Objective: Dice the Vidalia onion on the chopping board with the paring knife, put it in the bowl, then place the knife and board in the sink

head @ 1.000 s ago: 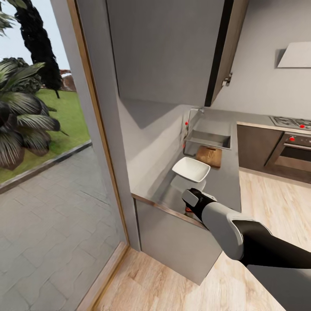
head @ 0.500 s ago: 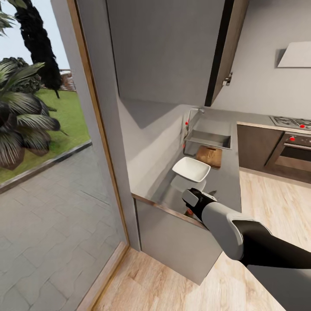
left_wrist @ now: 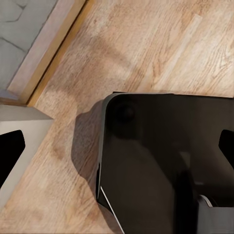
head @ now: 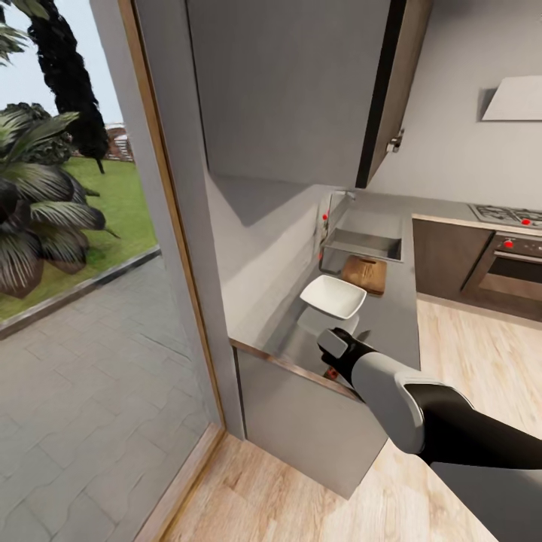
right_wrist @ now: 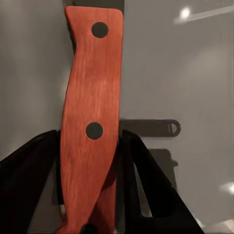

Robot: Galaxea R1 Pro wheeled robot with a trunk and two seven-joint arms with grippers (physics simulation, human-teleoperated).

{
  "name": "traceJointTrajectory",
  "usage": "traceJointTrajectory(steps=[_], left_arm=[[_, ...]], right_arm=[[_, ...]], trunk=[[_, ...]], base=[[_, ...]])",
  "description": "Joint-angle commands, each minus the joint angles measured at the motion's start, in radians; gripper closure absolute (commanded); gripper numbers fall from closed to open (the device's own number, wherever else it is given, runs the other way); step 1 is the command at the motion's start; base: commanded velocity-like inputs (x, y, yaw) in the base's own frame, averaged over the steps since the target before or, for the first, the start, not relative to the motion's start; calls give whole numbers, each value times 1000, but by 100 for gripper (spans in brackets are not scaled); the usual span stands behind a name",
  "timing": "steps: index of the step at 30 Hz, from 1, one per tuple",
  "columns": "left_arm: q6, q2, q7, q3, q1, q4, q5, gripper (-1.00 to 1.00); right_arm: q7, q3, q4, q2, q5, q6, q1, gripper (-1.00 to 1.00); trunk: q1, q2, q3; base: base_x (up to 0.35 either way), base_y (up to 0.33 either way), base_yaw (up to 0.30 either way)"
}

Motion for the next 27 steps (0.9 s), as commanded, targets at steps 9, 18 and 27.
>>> traceJointTrajectory(steps=[9, 18, 27], left_arm=[[-1, -1, -5, 4, 0, -1, -1, -100], [-1, -1, -5, 4, 0, -1, -1, -100], [-1, -1, -4, 4, 0, -1, -1, -100]], right_arm=[[-5, -36, -1, 0, -3, 18, 0, 100], [-5, -36, -1, 0, -3, 18, 0, 100], [-5, -36, -1, 0, -3, 18, 0, 100]], trunk=[[1, -2, 12], [1, -2, 26], [1, -2, 37]], base=[[0, 0, 0], [0, 0, 0], [0, 0, 0]])
